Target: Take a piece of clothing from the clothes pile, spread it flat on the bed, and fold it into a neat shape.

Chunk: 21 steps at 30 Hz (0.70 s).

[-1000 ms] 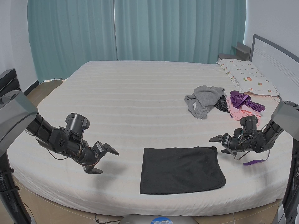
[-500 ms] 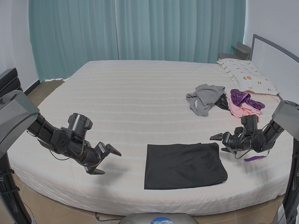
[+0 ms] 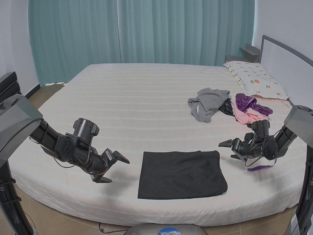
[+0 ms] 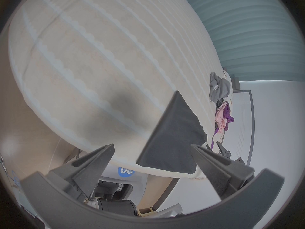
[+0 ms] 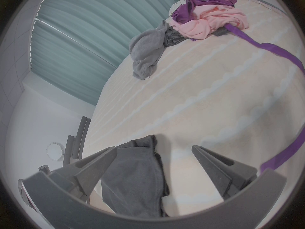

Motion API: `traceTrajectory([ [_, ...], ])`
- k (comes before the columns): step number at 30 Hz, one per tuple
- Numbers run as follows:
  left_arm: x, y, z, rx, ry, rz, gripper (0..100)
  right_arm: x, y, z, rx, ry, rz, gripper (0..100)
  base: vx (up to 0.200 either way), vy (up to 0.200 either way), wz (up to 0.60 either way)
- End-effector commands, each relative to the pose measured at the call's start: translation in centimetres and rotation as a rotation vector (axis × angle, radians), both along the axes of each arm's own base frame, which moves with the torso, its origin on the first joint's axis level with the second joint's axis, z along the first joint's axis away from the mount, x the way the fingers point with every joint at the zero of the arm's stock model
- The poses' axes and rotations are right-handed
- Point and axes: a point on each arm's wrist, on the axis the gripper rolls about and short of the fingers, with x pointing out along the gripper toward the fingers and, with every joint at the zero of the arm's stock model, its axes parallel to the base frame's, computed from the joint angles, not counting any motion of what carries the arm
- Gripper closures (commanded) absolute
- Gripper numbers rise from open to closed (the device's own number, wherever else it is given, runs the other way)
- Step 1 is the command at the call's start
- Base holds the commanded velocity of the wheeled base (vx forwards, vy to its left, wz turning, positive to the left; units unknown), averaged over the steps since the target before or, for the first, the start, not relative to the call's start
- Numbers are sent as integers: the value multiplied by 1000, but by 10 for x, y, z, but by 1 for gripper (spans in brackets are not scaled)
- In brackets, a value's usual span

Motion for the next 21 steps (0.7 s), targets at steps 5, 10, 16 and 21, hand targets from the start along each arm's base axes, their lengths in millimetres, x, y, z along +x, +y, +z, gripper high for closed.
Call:
traceTrajectory([
  [5,1,0,-2,2,2,-1,0,0,3,-1,-10,2,-4,0,0,-160,0],
  [10,0,1,-4,25,-2,5,0,0,3,-2,-11,6,-2,0,0,0,0],
  [16,-2,3,-28,124,-98,-85,0,-1,3,-3,-11,9,-2,0,0,0,0],
  [21,-3,3,-52,177,-245,-173,0,-1,6,-4,-11,12,4,0,0,0,0],
])
